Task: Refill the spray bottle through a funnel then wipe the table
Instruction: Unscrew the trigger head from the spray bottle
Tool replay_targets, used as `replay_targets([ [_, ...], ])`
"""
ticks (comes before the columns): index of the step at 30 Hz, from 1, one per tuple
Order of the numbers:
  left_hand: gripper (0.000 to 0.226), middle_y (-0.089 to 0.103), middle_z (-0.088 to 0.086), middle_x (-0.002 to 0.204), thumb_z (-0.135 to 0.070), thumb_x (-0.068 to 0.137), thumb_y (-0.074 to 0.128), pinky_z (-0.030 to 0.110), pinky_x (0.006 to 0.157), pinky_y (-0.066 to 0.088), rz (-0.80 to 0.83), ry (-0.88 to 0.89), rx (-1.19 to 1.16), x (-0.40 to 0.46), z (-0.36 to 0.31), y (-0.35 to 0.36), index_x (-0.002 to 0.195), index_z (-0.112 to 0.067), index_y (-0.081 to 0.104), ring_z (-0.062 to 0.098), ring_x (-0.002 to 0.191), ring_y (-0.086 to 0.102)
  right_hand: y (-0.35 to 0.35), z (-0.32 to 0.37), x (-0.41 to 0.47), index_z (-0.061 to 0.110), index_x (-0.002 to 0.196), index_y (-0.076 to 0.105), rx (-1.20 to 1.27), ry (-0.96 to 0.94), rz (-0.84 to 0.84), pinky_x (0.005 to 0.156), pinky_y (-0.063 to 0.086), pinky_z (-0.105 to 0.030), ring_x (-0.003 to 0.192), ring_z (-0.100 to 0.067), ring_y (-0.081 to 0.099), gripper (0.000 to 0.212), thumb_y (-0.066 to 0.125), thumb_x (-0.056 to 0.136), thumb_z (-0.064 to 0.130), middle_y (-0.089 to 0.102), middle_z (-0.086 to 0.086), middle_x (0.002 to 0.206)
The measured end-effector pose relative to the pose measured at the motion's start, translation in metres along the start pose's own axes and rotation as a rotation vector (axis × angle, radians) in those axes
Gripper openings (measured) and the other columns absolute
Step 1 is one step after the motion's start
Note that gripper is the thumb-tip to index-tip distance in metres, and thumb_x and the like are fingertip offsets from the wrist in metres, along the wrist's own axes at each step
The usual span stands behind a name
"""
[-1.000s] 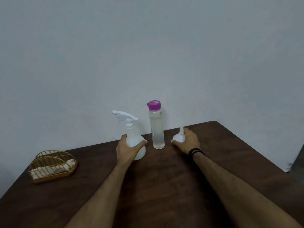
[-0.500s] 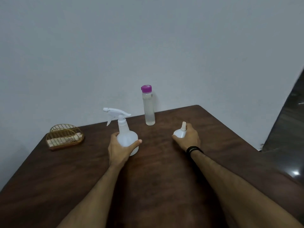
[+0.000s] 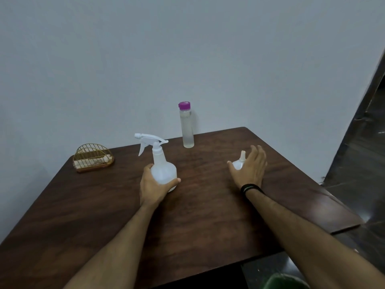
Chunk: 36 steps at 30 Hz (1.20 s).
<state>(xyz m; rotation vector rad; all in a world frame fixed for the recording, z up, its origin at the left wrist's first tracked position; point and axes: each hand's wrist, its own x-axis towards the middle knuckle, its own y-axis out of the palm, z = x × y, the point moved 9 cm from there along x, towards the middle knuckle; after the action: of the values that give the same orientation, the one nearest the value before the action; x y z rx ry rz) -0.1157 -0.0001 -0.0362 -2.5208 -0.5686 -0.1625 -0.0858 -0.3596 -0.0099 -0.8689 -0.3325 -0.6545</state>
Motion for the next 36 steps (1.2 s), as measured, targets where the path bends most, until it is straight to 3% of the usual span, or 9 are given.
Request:
replay_targets([
  [3,0.11,0.05,-0.002,0.132,-0.059,0.049,0.091,0.042,0.1,0.047,0.001,-0.007,0.008,0.0,0.001,0.0,0.138,-0.025,0.036,0.021,0.121,0.049,-0.001,0.035,-0.012,0.006,0.132,0.047,-0.036,-0.279,-0.036,0.113,0.031,-0.049,0.134,-0.035,0.038,0.071,0.073,0.077,0.043,0.043,-0.018,0.142],
  [5,0.111,0.051,-0.001,0.134,-0.059,0.049,0.091,0.043,0.101,0.047,0.001,-0.007,0.019,0.003,0.001,0.0,0.139,-0.024,0.036,0.022,0.123,0.049,0.02,0.052,-0.02,0.007,0.132,0.05,-0.01,-0.363,0.104,0.114,0.033,-0.044,0.134,-0.031,0.04,0.066,0.071,0.08,0.041,0.046,-0.016,0.141],
  [9,0.111,0.051,0.0,0.135,-0.06,0.05,0.09,0.042,0.101,0.046,0.003,-0.008,0.034,0.012,0.003,0.002,0.14,-0.026,0.035,0.023,0.123,0.05,0.078,0.069,-0.033,0.014,0.151,0.03,-0.022,-0.265,0.522,0.121,0.024,-0.039,0.148,-0.024,0.024,0.08,0.065,0.088,0.049,0.028,-0.009,0.159],
  [12,0.113,0.051,-0.001,0.137,-0.063,0.05,0.089,0.041,0.102,0.046,0.007,-0.021,0.035,0.023,0.008,0.004,0.142,-0.029,0.033,0.023,0.124,0.05,0.112,0.08,-0.033,0.016,0.156,0.018,-0.059,-0.226,0.675,0.122,0.02,-0.042,0.151,-0.022,0.016,0.089,0.059,0.089,0.057,0.015,-0.007,0.164],
  [23,0.106,0.052,-0.002,0.134,-0.057,0.055,0.09,0.039,0.098,0.047,-0.028,-0.015,0.04,0.092,0.019,0.013,0.14,-0.03,0.034,0.021,0.121,0.051,0.205,0.104,0.045,0.012,0.157,0.012,0.216,0.015,0.664,0.12,0.025,-0.04,0.15,-0.024,0.021,0.105,0.07,0.081,0.056,0.017,-0.007,0.164],
  [27,0.106,0.052,-0.007,0.131,-0.059,0.054,0.089,0.037,0.095,0.048,-0.042,-0.005,0.046,0.102,0.023,0.016,0.141,-0.033,0.034,0.014,0.113,0.049,0.233,0.113,0.077,0.013,0.154,0.018,0.394,0.131,0.61,0.114,0.037,-0.045,0.142,-0.029,0.036,0.111,0.083,0.071,0.049,0.031,-0.009,0.157],
  [29,0.107,0.05,-0.01,0.13,-0.059,0.054,0.089,0.038,0.096,0.048,-0.043,-0.002,0.056,0.103,0.025,0.016,0.142,-0.034,0.033,0.014,0.114,0.048,0.245,0.12,0.088,0.015,0.15,0.024,0.453,0.151,0.592,0.108,0.044,-0.045,0.134,-0.029,0.046,0.106,0.086,0.069,0.043,0.042,-0.007,0.148],
  [32,0.107,0.048,-0.013,0.124,-0.061,0.053,0.089,0.038,0.095,0.049,-0.043,0.009,0.065,0.104,0.025,0.017,0.141,-0.035,0.033,0.011,0.11,0.046,0.255,0.124,0.093,0.015,0.139,0.034,0.474,0.16,0.574,0.098,0.05,-0.04,0.12,-0.029,0.055,0.08,0.081,0.077,0.034,0.055,-0.008,0.132],
  [36,0.108,0.046,-0.015,0.12,-0.064,0.05,0.087,0.039,0.095,0.05,-0.039,-0.001,0.073,0.104,0.026,0.016,0.14,-0.037,0.033,0.011,0.109,0.047,0.248,0.12,0.084,0.016,0.128,0.04,0.467,0.137,0.537,0.092,0.052,-0.037,0.112,-0.027,0.059,0.062,0.077,0.081,0.035,0.059,-0.007,0.123],
])
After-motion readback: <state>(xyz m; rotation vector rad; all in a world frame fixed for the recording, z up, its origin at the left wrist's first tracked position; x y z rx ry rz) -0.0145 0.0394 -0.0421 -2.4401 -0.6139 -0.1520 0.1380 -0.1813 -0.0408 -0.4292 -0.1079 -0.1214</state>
